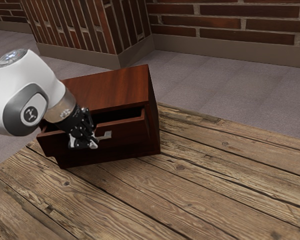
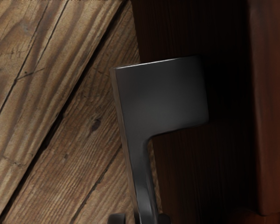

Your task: Pull the drawer handle with one arm to open the drawer

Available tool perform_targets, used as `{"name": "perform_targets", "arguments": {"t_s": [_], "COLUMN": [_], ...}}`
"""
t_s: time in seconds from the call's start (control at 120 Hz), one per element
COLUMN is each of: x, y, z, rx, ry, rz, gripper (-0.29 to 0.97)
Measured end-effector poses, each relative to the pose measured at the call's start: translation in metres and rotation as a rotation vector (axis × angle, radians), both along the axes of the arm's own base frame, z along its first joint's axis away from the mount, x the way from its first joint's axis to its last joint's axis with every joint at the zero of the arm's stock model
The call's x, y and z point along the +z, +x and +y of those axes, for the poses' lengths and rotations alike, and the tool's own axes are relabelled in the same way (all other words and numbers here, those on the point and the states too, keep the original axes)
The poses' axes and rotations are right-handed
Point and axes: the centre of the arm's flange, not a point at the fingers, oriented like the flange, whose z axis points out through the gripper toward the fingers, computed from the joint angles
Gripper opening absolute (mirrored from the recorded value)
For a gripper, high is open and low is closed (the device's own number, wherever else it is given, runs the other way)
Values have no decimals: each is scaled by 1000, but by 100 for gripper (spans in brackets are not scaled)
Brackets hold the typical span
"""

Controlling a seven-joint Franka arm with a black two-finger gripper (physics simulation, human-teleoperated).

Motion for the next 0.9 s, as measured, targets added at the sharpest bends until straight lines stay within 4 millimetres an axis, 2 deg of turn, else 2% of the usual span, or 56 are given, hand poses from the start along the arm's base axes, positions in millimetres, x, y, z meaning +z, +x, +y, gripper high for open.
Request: {"name": "perform_targets", "arguments": {"t_s": [0.4,0.9], "x": [-2,-2], "y": [-18,-31], "z": [-4,-17], "rx": [-3,-20], "ry": [-8,-14], "rz": [-2,-21], "gripper": [-2,-1]}}
